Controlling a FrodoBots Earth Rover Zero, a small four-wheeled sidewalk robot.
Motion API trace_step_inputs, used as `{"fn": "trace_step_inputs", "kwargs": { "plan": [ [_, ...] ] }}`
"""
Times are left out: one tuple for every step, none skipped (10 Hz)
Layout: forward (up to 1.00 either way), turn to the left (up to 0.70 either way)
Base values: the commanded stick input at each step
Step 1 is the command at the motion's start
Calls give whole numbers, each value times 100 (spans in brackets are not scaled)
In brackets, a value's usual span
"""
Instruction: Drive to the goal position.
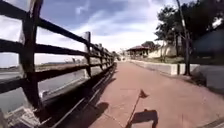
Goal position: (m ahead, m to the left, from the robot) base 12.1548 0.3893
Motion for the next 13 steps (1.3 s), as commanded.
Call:
{"fn": "trace_step_inputs", "kwargs": {
  "plan": [
    [70,-6],
    [70,-6],
    [70,-6],
    [70,-6],
    [70,-6],
    [70,-6],
    [70,-6],
    [70,-6],
    [70,-6],
    [70,-6],
    [70,-6],
    [70,-6],
    [70,-6]
  ]
}}
